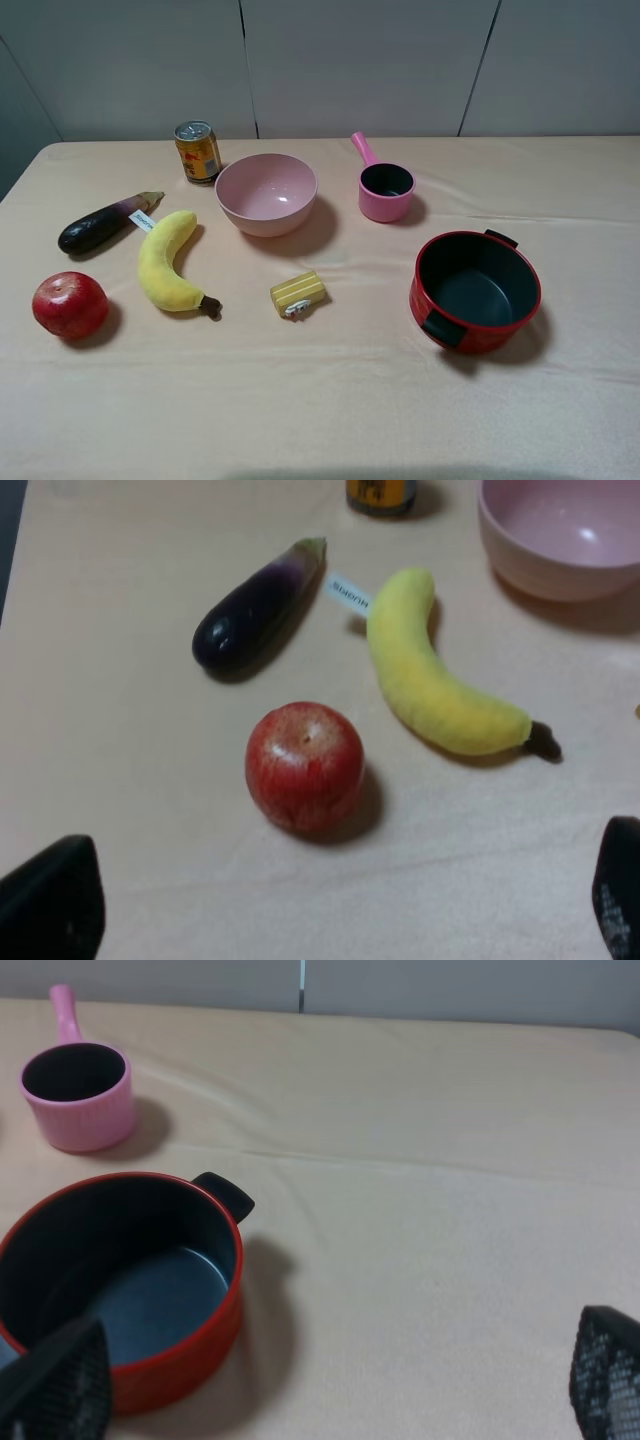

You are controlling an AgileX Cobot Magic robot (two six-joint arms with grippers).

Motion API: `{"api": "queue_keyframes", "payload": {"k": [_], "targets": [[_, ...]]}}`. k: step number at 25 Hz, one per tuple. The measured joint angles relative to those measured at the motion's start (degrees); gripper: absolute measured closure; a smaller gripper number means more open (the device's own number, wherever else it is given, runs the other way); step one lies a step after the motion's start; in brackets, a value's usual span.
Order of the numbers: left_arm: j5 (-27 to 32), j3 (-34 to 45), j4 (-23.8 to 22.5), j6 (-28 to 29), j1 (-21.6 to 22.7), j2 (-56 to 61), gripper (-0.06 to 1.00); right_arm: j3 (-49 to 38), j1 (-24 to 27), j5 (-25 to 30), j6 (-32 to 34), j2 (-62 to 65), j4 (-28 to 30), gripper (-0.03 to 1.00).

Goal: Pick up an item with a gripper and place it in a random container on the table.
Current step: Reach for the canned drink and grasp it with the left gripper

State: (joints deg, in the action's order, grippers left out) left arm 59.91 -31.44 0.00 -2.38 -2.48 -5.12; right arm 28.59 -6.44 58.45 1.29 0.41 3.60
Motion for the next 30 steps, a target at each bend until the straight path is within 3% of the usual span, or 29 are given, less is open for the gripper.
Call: {"api": "queue_keyframes", "payload": {"k": [11,23,30], "targets": [[-7.25,-5.30,-4.39,-0.02,0.00,-16.37,-0.05,0.00,0.00,0.00,0.00,0.00,0.00,0.27],[-13.10,-15.95,-4.73,-0.43,0.00,-31.65,-0.05,0.00,0.00,0.00,0.00,0.00,0.00,0.27],[-17.91,-17.60,-4.73,-1.51,0.00,-39.31,-0.04,0.00,0.00,0.00,0.00,0.00,0.00,0.27]]}}
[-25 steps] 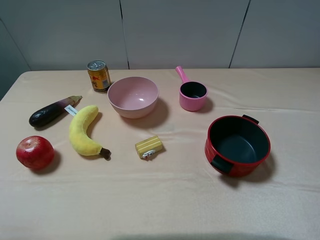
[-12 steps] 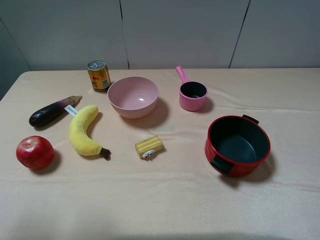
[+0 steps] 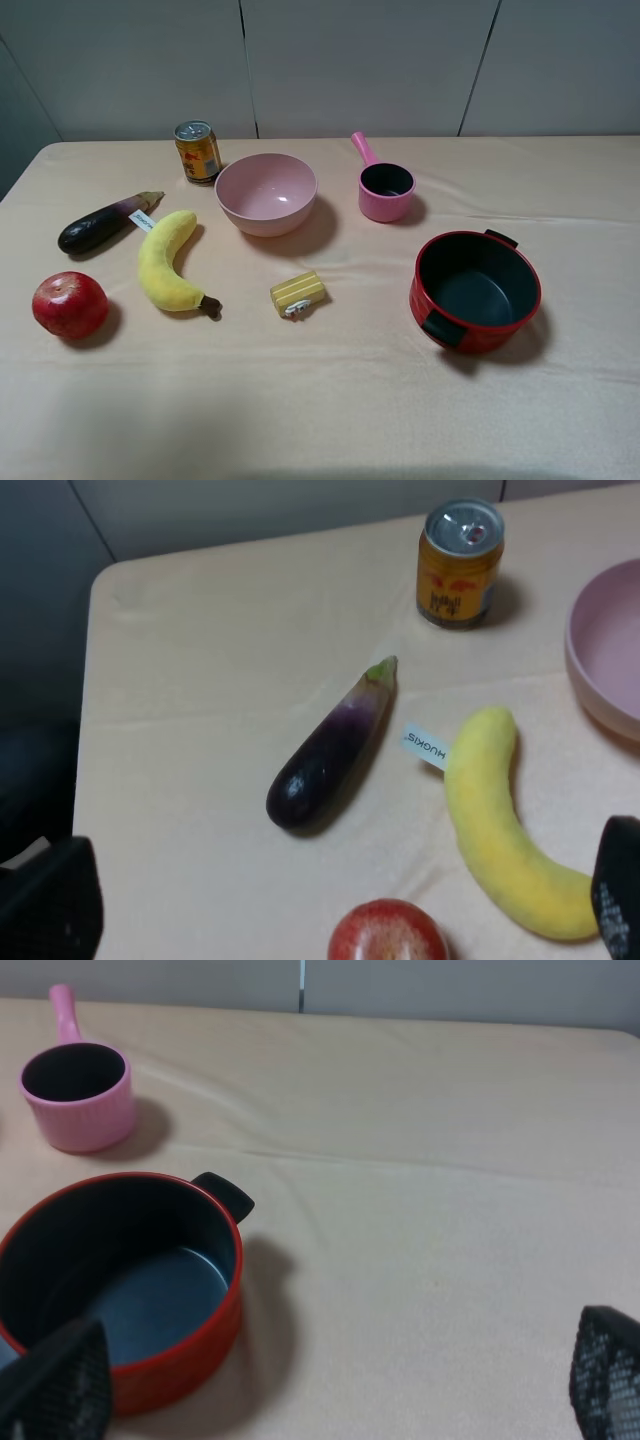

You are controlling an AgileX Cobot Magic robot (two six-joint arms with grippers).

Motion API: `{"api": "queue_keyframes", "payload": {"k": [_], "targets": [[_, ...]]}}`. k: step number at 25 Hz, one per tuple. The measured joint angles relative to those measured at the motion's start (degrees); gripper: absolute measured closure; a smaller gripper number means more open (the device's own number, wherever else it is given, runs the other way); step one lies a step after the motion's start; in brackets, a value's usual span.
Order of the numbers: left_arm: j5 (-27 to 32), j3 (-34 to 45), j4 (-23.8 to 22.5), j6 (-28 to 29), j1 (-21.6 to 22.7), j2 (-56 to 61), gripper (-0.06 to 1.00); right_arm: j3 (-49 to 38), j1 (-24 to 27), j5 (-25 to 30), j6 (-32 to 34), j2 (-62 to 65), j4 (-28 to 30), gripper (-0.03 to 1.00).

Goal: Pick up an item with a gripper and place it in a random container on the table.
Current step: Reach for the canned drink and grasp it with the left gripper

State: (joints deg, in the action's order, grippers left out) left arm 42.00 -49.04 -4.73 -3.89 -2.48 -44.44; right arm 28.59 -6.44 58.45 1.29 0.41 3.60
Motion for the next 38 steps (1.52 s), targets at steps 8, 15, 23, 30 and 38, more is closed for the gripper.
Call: {"api": "queue_keyframes", "payload": {"k": [8,15,23,30,38], "targets": [[-8.43,0.00,0.00,-1.49,0.00,-8.53,-0.04,0.00,0.00,0.00,0.00,0.00,0.00,0.27],[-17.13,0.00,0.00,-1.49,0.00,-14.30,-0.04,0.00,0.00,0.00,0.00,0.00,0.00,0.27],[-27.00,-0.54,0.00,-1.49,0.00,-21.41,-0.04,0.00,0.00,0.00,0.00,0.00,0.00,0.27],[-28.24,-6.74,0.05,-1.49,0.00,-31.49,-0.04,0.00,0.00,0.00,0.00,0.00,0.00,0.27],[-27.67,-13.31,0.05,-2.14,0.00,-40.26,-0.04,0.00,0.00,0.00,0.00,0.00,0.00,0.27]]}}
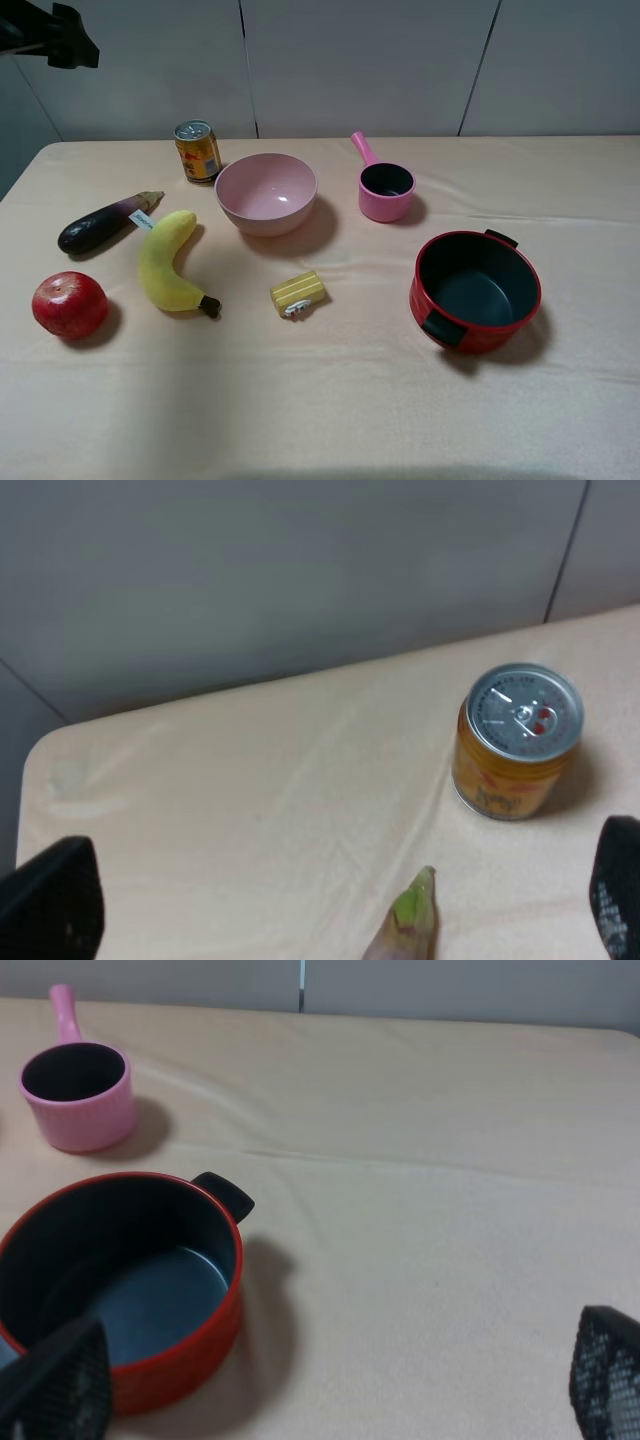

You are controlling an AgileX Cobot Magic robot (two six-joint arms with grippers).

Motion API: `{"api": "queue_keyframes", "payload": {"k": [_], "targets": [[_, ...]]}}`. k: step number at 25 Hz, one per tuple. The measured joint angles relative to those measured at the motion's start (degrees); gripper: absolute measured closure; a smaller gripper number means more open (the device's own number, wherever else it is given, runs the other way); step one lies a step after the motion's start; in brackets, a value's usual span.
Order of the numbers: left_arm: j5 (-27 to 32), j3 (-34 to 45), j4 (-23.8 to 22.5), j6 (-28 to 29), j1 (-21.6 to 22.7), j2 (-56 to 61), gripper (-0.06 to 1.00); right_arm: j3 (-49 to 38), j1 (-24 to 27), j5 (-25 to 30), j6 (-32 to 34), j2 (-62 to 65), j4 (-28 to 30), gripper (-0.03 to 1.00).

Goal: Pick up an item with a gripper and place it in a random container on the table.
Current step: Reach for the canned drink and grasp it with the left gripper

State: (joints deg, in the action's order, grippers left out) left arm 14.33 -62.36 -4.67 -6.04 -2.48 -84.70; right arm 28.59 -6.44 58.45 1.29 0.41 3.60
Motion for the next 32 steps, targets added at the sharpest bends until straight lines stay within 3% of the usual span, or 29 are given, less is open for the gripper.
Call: {"api": "queue_keyframes", "payload": {"k": [15,32], "targets": [[8.09,-18.01,0.24,-2.79,-3.51,-17.48,-0.04,0.00,0.00,0.00,0.00,0.00,0.00,0.27],[31.60,-46.76,0.12,-2.96,-8.13,-38.02,-0.04,0.00,0.00,0.00,0.00,0.00,0.00,0.27]]}}
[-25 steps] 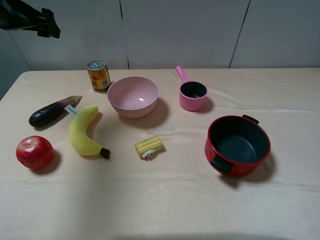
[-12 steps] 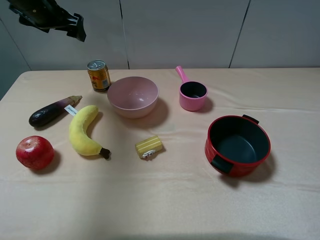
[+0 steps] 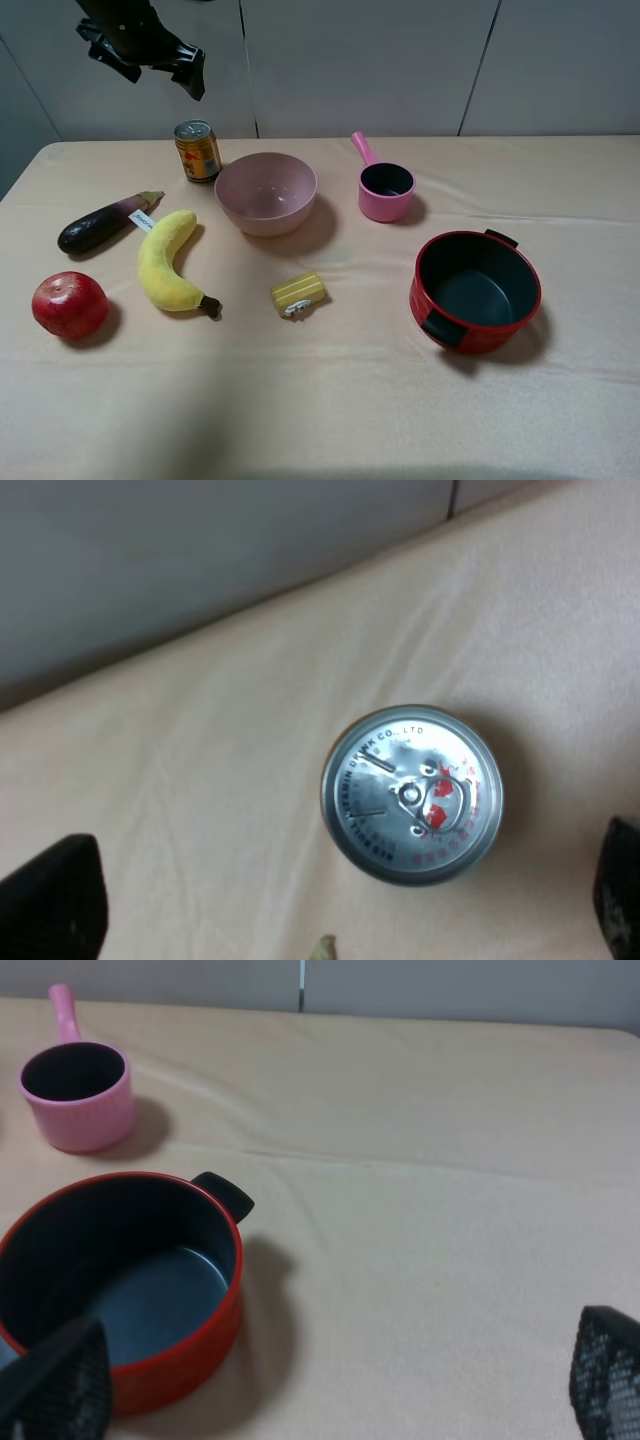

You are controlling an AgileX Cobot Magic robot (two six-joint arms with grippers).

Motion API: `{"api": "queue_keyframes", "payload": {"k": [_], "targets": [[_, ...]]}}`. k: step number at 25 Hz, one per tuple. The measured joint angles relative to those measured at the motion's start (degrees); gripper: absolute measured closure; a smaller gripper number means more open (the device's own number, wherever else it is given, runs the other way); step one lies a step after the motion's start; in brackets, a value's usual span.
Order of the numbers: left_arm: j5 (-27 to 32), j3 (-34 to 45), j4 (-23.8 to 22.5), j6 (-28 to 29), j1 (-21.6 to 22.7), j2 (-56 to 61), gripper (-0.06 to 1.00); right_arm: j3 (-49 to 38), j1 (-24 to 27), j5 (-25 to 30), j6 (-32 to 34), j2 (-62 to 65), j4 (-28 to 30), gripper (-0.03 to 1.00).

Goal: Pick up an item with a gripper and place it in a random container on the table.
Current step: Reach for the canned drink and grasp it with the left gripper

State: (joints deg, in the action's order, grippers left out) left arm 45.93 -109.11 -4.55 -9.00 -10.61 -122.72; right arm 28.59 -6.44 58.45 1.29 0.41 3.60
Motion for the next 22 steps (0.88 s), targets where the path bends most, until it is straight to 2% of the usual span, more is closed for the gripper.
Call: {"api": "queue_keyframes", "payload": {"k": [6,13,22], "targets": [[5.60,-6.32,-1.18,0.00,-0.98,-5.65,-0.04,0.00,0.00,0.00,0.00,0.00,0.00,0.27],[10.82,-9.80,-1.72,0.00,-1.10,-10.12,-0.04,0.00,0.00,0.00,0.00,0.00,0.00,0.27],[12.38,-10.59,-3.61,0.00,-1.10,-13.81,-0.04,0.00,0.00,0.00,0.00,0.00,0.00,0.27]]}}
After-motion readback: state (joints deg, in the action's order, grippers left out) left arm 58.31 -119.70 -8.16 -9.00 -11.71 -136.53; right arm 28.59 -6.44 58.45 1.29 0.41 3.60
